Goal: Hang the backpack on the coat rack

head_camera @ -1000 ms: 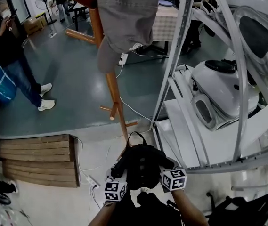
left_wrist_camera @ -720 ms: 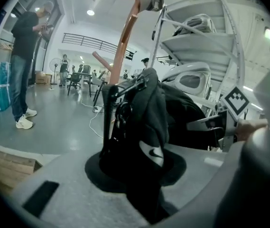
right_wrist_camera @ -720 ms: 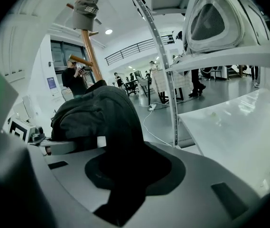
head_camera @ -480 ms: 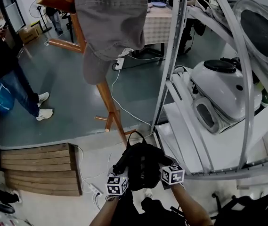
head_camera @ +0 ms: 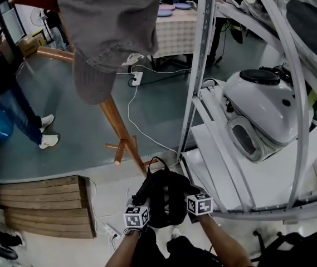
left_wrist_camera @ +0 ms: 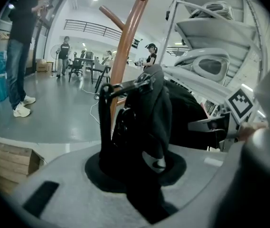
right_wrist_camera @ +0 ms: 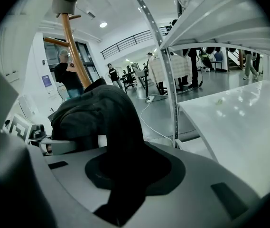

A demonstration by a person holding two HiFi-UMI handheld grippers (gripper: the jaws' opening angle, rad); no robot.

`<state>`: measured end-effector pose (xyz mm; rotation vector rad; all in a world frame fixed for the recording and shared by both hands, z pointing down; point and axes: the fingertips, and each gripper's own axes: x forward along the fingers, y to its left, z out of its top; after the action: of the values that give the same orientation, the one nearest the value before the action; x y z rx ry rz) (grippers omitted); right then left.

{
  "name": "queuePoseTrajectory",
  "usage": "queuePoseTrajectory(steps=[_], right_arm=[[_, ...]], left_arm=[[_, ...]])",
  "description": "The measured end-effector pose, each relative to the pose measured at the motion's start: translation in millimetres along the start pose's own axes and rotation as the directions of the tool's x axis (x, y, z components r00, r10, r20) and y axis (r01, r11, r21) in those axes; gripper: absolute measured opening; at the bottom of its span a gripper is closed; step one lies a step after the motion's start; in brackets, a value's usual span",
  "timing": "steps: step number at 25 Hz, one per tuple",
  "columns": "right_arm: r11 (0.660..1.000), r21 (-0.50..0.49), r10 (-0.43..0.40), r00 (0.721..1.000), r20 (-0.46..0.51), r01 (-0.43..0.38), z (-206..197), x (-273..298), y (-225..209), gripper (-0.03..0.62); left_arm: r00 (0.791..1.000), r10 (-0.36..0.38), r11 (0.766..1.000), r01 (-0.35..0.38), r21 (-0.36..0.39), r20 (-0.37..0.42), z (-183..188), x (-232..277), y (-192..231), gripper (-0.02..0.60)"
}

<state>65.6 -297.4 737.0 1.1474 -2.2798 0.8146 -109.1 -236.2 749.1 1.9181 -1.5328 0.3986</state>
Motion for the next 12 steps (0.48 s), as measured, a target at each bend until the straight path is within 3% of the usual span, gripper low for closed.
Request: queuePoseTrajectory(steps=[12], right_arm=[[1.000,-0.003,0.010,1.000,-0.006,-0.010,-15.8,50.5,-16.8,0.097]], left_arm=[[0.999,0.019,0.999,-0.019,-0.026,-0.025,-20.7,42.6,24.1,0.112]])
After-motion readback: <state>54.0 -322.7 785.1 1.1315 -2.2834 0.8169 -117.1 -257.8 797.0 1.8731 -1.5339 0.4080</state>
